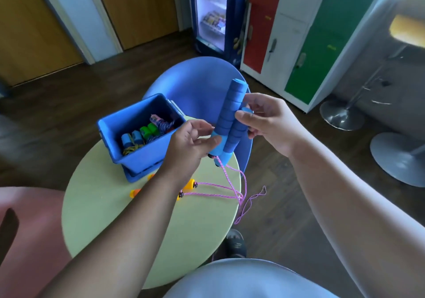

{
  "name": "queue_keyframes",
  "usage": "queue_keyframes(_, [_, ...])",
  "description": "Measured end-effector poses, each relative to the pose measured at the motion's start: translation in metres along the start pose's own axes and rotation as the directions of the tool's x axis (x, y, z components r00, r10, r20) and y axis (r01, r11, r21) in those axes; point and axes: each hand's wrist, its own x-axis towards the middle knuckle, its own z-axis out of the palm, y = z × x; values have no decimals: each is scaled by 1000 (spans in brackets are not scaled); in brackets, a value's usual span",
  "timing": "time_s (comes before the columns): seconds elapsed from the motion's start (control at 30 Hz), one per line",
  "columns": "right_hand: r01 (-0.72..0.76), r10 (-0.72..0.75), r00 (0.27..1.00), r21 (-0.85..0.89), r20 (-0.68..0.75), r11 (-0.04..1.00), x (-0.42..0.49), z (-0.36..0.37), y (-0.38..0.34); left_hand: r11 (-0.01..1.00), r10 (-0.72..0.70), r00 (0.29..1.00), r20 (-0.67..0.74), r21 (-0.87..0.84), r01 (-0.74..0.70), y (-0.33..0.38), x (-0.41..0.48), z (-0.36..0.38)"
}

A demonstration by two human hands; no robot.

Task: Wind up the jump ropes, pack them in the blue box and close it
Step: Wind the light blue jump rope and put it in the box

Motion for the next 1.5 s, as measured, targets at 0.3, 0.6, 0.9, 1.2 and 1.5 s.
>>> queue_keyframes(0.3, [37,-5,976,143,-217,989,-45,-5,-24,999,32,996,80,-23,-30,-9,-26,15])
queue_keyframes(0.6, [16,-16,939,-3,-343,1000,-89,-8,-21,987,22,971,238,-162,17,-17,-56,35])
queue_keyframes(0.9, [-8,55,941,143,-333,990,-103,-9,-23,991,20,973,228,-131,10,-13,-72,45])
queue_keyframes(1.2, [-221,248,954,-163,167,961,-106,-55,-25,978,-209,909,361,100,185,14,-60,31])
queue_keyframes(1.5, [-187,144,951,139,274,972,-90,-64,-6,968,-242,927,288,135,211,41,-49,34])
